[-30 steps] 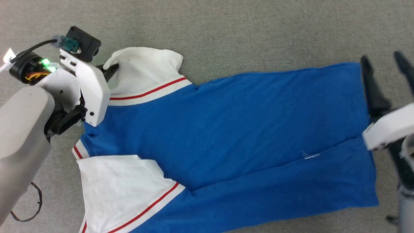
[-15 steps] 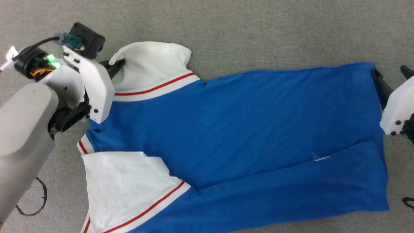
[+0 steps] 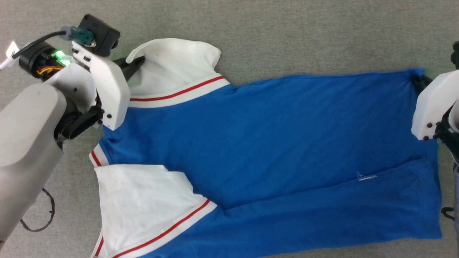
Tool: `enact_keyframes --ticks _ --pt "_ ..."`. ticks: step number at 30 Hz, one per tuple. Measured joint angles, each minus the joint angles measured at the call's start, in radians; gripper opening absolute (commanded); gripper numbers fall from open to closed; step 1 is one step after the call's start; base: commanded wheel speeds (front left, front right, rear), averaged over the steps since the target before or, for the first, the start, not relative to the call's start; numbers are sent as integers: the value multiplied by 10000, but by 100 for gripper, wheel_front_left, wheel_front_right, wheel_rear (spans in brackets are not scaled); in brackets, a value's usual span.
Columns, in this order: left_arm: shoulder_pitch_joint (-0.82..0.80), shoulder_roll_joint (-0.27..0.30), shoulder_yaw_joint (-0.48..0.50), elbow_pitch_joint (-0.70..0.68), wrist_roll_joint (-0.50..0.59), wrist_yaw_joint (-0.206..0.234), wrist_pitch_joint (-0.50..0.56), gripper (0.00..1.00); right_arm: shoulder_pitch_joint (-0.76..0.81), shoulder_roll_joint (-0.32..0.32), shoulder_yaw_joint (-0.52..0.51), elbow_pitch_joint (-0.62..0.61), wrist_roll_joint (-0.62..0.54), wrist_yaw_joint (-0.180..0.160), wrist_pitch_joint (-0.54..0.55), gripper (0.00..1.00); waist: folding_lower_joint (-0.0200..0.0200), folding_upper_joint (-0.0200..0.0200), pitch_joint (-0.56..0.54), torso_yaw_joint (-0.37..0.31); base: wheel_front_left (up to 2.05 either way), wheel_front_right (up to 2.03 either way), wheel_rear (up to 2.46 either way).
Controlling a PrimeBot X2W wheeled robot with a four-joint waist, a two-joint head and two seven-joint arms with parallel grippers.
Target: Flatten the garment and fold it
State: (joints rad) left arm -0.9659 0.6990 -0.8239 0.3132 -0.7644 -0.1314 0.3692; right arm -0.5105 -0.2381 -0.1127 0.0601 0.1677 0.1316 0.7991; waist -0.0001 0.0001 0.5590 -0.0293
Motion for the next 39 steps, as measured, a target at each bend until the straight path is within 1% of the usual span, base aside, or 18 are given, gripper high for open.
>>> enact_keyframes --ticks 5,13,16,20,28,34,39 --pt "7 -15 -23 81 -33 -2 -255 0 -44 -8 -10 115 4 0 -167 0 2 0 -47 49 0 0 0" --pt "517 84 290 247 -301 63 -1469 0 95 -77 -21 144 67 0 -830 0 4 0 -422 61 0 0 0" --pt "802 234 500 12 -460 117 -1916 0 341 -84 -88 79 226 0 -1108 0 3 0 -658 74 0 0 0" --pt "1334 491 748 -614 -652 313 -2418 0 704 -75 -203 -128 477 0 -1526 0 3 0 -1030 98 0 0 0" --pt "2929 1300 1106 -2439 -1120 1039 -3028 0 1742 -140 -272 -731 1055 0 -2148 0 0 0 -1857 156 0 0 0" --pt "4493 1712 1323 -3785 -1680 1827 -3488 0 2752 -134 -428 -966 1354 0 -2491 0 0 0 -2470 182 0 0 0" --pt "5942 2107 1406 -4650 -2173 2447 -3854 0 3648 12 -589 -1164 1682 0 -2673 0 -1 0 -2991 190 0 0 0"
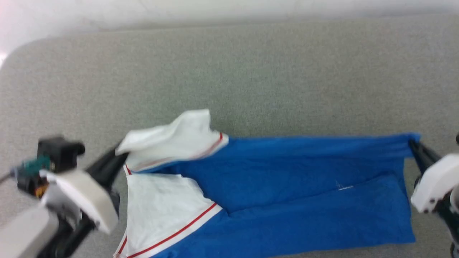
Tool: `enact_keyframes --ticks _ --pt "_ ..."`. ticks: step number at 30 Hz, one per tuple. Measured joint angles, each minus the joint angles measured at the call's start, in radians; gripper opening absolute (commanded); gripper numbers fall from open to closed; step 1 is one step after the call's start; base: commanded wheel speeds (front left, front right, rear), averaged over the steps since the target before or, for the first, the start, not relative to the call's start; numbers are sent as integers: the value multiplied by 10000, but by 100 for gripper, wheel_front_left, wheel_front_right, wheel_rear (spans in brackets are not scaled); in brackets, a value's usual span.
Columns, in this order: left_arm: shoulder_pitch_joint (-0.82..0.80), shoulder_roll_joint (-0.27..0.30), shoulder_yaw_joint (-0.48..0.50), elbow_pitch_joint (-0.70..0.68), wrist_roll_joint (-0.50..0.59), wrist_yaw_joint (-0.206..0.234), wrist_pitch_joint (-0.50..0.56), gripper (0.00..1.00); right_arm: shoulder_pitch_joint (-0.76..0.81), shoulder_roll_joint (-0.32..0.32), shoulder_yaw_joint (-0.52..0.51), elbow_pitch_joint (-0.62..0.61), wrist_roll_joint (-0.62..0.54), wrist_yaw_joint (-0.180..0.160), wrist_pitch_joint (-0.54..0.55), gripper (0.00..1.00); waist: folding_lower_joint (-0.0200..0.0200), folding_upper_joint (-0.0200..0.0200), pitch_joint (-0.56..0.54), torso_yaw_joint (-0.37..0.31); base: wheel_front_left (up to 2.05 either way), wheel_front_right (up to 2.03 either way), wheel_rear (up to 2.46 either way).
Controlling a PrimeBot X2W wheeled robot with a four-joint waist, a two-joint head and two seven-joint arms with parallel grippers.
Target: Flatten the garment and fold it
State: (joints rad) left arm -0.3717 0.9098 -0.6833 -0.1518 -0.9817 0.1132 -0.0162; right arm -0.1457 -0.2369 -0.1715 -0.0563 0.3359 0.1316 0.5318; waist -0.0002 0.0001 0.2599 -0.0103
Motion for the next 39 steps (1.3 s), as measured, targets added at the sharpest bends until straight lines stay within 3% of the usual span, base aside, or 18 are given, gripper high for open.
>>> enact_keyframes --ticks 6,13,17,22,23,24,25,26,27,28,33,39 --pt "1781 301 -21 -748 -775 477 -389 0 1199 288 -238 -159 351 0 -52 0 -2 0 -545 33 0 0 0" --pt "2867 382 -330 -871 -1244 640 -497 0 1960 516 -307 -75 416 -2 -56 0 1 0 -676 208 0 0 0" --pt "2840 19 -665 -121 -1210 516 -270 0 1962 662 -167 238 290 -2 -81 0 2 0 -629 271 0 0 0" --pt "2334 -830 -1003 1262 -1081 174 -98 0 1845 798 8 965 52 -2 -157 0 3 0 -533 302 0 0 0" --pt "2197 -976 -1087 1488 -1078 82 -8 1 1825 811 56 1147 4 -2 -113 9 3 0 -518 298 0 0 0" --pt "2100 -1097 -1152 1699 -1078 -6 73 11 1801 813 104 1300 -33 -2 -23 31 2 0 -504 292 0 0 0" --pt "2030 -1223 -1197 1879 -1080 -71 123 34 1755 825 104 1407 -31 -2 59 42 2 0 -490 287 0 0 0" --pt "1963 -1333 -1237 2052 -1080 -86 188 58 1681 838 86 1480 -31 0 128 92 2 0 -477 280 0 0 0" --pt "1889 -1398 -1300 2176 -1078 -151 265 93 1626 844 77 1538 -33 0 148 100 2 -1 -469 273 0 0 0" --pt "1834 -1453 -1333 2268 -1078 -190 326 100 1584 844 77 1576 -31 4 194 100 2 0 -463 266 0 0 0" --pt "1754 -1808 -1187 2368 -1175 -295 21 100 1478 945 -4 1499 188 13 136 100 1 -1 -492 269 0 0 0" --pt "2145 -1764 25 1569 -1340 495 -1845 100 1952 872 -265 407 807 0 234 100 3 0 -642 302 0 0 0"
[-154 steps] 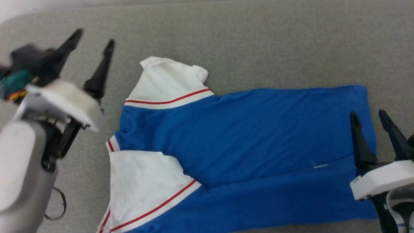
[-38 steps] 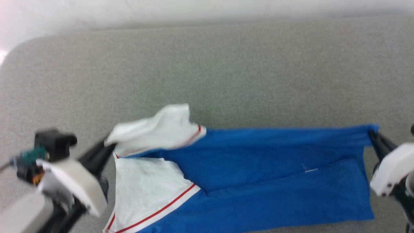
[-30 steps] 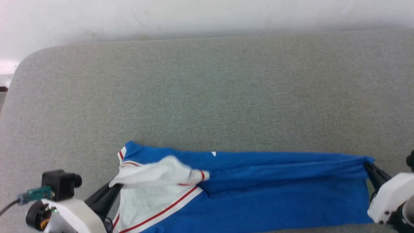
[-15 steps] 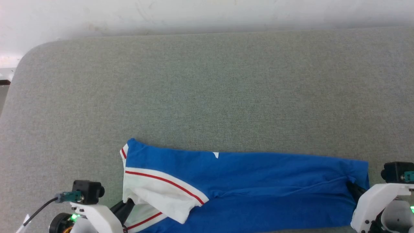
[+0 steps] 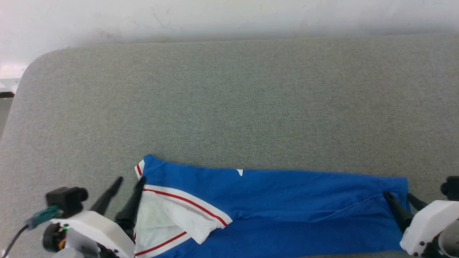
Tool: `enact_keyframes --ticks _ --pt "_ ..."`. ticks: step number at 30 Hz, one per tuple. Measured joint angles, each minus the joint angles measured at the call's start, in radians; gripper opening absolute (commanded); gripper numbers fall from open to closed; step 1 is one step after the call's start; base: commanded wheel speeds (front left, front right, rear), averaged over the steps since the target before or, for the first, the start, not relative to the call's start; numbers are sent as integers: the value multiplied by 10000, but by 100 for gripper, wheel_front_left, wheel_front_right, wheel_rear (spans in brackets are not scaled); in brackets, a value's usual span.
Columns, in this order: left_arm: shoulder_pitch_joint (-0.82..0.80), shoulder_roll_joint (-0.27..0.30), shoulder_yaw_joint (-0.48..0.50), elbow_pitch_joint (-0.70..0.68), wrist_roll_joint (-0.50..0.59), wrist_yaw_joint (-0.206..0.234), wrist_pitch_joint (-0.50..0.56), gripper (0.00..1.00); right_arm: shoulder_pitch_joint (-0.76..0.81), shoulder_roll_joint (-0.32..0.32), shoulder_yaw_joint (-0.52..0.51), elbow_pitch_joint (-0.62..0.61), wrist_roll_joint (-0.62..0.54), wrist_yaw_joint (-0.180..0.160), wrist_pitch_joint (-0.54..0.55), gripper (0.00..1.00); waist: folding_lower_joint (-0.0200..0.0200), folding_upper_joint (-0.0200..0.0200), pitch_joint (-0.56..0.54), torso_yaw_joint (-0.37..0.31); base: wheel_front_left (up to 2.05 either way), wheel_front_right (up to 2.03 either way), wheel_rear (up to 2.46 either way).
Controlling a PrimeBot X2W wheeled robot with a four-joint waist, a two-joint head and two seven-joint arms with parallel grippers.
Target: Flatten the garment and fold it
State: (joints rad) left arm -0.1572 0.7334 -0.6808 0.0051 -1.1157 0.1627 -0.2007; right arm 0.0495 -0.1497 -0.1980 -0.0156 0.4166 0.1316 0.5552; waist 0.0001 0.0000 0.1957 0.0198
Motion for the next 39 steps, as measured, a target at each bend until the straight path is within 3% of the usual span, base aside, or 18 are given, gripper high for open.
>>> enact_keyframes --ticks 4,7,9,12,17,25,30,31,33,39 --pt "768 -40 1202 -784 587 965 -525 100 395 81 -453 -834 54 -2 -35 100 -1 0 -94 19 0 0 0" --pt "1384 -725 2909 -1546 1975 1691 -560 100 583 267 -918 -1112 -142 -2 -309 100 0 0 -141 70 0 0 0" --pt "1863 -1427 3868 -2054 2855 1835 -564 100 656 380 -1168 -1120 -410 -2 -477 100 -1 0 -162 112 0 0 0" --pt "2748 -2403 4834 -2378 4000 1801 -564 100 759 570 -1325 -995 -773 -2 -637 100 -1 0 -181 178 0 0 0" --pt "3506 -3304 5683 -2429 5613 1419 -564 100 748 742 -1421 -443 -1110 -2 -673 100 -1 0 -150 313 0 0 0" --pt "3614 -3933 6008 -2105 6909 606 -564 100 401 815 -1572 500 -1432 -2 -466 100 0 0 33 652 0 0 0" --pt "3611 -4201 6130 -1908 7189 194 -564 100 340 719 -1501 744 -1358 -8 357 100 -1 0 109 876 0 0 0" --pt "3611 -4242 6142 -1873 7250 123 -564 100 320 681 -1498 742 -1313 -15 531 46 -1 0 111 909 0 0 0" --pt "3610 -4328 6163 -1818 7348 -8 -564 100 268 675 -1601 763 -1331 -13 736 0 -1 0 85 951 0 0 0" --pt "3613 -4474 6215 -1724 7509 -222 -564 100 129 855 -1613 915 -1678 12 665 0 -1 0 -118 957 0 0 0"
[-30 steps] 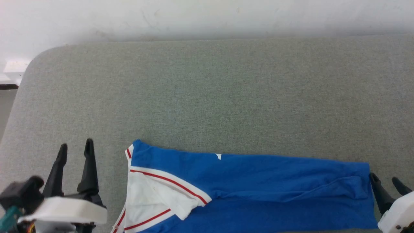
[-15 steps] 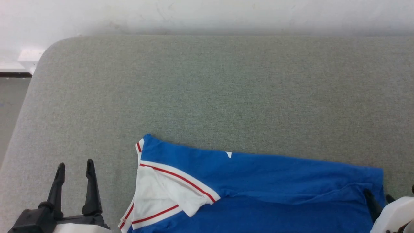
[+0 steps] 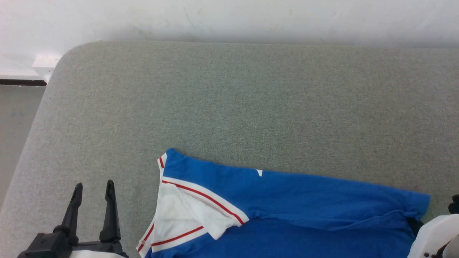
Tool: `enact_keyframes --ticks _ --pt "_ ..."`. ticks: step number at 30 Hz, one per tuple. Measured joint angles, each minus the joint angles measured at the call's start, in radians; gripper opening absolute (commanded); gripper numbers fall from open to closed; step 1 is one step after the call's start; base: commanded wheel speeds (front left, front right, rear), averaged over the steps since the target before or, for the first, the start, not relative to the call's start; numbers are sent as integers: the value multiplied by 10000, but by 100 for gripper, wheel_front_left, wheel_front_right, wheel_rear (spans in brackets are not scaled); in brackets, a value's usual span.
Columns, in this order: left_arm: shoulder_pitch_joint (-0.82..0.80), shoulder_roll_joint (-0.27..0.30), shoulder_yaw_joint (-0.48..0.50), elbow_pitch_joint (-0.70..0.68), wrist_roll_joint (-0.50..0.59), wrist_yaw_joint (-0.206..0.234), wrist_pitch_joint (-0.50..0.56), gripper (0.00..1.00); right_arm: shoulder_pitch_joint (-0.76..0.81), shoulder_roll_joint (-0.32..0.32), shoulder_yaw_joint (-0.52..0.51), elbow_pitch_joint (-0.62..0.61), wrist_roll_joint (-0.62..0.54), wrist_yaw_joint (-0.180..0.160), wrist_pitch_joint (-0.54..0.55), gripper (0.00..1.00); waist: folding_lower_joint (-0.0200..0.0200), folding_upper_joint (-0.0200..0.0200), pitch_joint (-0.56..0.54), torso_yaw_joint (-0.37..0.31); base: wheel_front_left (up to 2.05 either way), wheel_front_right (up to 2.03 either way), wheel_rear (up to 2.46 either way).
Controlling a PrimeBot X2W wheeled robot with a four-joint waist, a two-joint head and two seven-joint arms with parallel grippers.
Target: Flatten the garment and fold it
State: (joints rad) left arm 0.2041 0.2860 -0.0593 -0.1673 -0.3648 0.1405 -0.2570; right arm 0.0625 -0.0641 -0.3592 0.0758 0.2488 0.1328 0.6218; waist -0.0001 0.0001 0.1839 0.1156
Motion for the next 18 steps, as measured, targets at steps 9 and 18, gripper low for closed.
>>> enact_keyframes --ticks 9,18 --pt "5 -128 -36 180 138 -169 0 100 -853 -775 -518 82 -660 0 -535 0 2 0 -201 -251 0 0 0" --pt "48 -88 -182 399 410 -178 0 100 -1015 -1988 -2477 1074 -1488 -2 -717 0 2 0 -403 -312 0 0 0"
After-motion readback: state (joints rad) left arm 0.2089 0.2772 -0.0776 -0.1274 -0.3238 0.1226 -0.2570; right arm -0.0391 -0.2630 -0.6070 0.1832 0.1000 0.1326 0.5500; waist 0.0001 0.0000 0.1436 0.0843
